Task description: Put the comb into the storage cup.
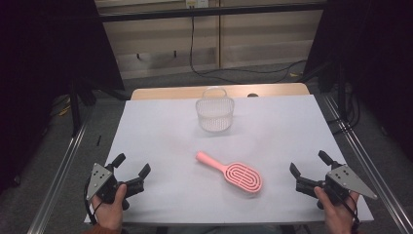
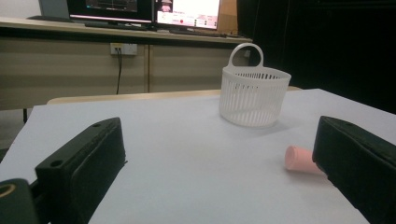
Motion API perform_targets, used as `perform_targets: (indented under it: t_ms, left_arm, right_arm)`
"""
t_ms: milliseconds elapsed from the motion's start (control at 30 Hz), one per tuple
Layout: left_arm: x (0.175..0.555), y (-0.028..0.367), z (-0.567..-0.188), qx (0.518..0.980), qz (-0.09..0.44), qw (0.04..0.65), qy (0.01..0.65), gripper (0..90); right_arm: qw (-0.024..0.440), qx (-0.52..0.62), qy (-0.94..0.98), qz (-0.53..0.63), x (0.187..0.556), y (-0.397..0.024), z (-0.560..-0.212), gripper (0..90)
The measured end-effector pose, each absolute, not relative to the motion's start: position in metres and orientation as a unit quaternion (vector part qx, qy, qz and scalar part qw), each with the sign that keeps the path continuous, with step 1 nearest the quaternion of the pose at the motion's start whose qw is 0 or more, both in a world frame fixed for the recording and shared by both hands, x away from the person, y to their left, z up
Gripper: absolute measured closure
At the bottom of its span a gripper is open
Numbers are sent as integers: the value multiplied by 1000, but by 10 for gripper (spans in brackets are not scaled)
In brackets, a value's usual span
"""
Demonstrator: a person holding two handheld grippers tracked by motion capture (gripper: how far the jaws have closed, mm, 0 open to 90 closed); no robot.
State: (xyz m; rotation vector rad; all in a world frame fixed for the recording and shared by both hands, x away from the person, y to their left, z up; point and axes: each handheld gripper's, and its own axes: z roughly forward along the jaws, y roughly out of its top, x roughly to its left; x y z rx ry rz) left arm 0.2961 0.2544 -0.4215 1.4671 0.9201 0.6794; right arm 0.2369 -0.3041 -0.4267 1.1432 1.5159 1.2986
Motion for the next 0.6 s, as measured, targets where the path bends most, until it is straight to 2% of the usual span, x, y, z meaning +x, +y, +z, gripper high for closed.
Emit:
perform_targets:
  t_ms: [600]
  left_arm:
    - [296,254,-423,639,289,592,398,25]
  right_arm:
    - [396,448,612,517,244,-299,-429,1]
